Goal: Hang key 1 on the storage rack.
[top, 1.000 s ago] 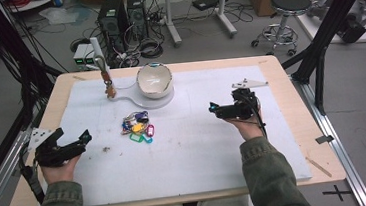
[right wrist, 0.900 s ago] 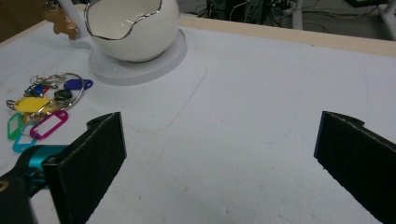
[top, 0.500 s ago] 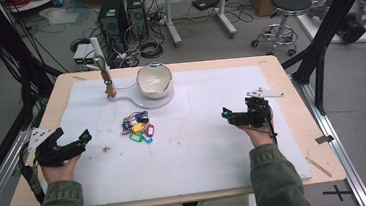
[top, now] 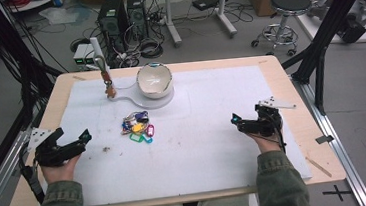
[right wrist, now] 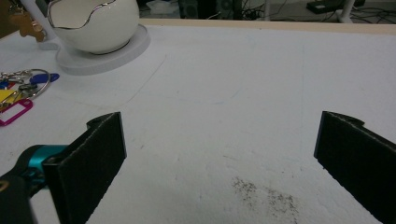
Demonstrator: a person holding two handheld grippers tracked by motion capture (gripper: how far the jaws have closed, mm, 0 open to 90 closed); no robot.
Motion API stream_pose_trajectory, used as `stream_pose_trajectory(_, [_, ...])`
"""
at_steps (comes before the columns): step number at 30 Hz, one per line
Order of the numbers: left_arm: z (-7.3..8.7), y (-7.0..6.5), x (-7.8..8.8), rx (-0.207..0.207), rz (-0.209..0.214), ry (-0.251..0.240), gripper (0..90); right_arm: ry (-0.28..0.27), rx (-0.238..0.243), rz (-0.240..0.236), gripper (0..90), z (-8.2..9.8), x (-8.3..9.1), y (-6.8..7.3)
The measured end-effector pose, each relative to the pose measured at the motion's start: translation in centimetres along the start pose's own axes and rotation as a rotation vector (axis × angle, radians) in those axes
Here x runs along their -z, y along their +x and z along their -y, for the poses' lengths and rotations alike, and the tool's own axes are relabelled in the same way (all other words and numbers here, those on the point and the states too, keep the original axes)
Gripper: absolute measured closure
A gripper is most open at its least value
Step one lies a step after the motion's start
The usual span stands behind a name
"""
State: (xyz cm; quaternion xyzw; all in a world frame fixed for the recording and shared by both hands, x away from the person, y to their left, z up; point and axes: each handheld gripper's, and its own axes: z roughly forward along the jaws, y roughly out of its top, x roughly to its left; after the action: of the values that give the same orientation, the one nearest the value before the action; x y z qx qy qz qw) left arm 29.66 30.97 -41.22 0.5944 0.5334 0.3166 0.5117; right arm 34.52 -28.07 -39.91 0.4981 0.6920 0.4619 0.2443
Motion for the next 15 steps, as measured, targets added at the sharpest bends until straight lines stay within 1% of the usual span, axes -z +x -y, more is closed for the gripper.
stream_pose_trajectory(4, [0.0, 0.0, -0.1, 0.003, 0.001, -0.003, 1.7, -0.016, -0.013, 0.020, 1.3, 0.6, 0.5, -0.4])
stream_pose_trajectory(5, [0.0, 0.0, -0.1, 0.005, 0.001, -0.003, 1.7, -0.014, -0.018, 0.018, 1.3, 0.8, 0.6, -0.5])
stream_pose_trajectory(7, [0.0, 0.0, -0.1, 0.005, 0.002, 0.001, 1.7, -0.011, -0.023, 0.030, 1.3, 1.1, 0.7, -0.7])
stream_pose_trajectory(10, [-0.1, -0.1, -0.3, 0.005, 0.005, 0.004, 1.7, -0.012, -0.033, 0.036, 1.3, 1.5, 0.9, -0.9])
stream_pose_trajectory(15, [-0.1, -0.2, -0.4, 0.001, 0.014, 0.013, 1.7, -0.016, -0.022, 0.057, 1.3, 1.8, 1.5, -1.0])
